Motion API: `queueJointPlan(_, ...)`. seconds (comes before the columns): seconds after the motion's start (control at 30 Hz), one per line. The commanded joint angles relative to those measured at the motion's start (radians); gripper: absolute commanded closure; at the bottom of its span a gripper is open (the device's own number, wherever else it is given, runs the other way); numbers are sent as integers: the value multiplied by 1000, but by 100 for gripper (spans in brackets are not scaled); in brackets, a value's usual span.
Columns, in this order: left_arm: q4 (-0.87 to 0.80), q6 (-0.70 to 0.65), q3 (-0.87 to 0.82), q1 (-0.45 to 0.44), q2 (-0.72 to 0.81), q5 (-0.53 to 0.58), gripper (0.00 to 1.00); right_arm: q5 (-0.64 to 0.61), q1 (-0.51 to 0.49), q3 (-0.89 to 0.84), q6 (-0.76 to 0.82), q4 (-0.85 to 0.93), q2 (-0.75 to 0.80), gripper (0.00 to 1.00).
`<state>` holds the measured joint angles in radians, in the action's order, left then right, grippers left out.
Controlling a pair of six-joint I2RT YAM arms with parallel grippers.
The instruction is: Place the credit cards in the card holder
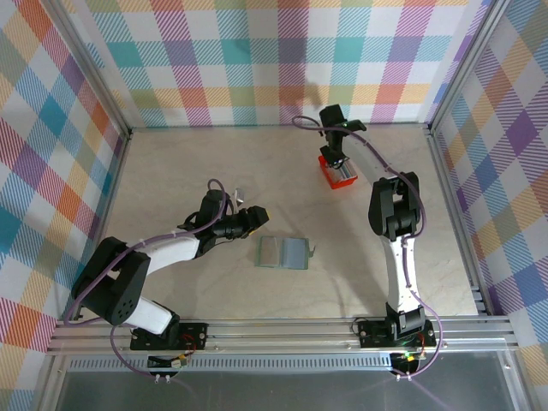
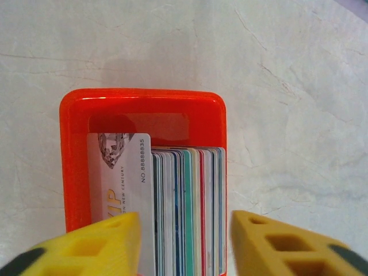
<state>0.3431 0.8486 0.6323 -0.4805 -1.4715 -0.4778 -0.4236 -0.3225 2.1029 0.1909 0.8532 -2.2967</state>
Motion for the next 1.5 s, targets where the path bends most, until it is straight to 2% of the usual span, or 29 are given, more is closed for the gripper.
queueJointPlan(0.0,-1,-3,-23,8,38,13,48,3,11,-16,4,26,2,45)
queueJointPlan(0.13,-7,-5,-29,8,43,15,48,20,20,-17,8,37,-22,37)
queueJointPlan(0.53,-13,-5,-17,8,28,16,49,49,44,41,28,83,-102,31)
queueJointPlan(0.9,-14,-5,-14,8,22,18,49,-60,39,13,15,-17,-63,31)
queueJointPlan(0.97,-12,-5,-14,8,20,18,49,-63,37,0,14,-40,-47,34)
queueJointPlan(1.3,-10,-5,-17,8,22,21,49,-53,37,-20,12,-64,-30,68)
queueJointPlan(1.47,-10,-5,-19,8,21,22,49,-49,37,-17,9,-68,-27,76)
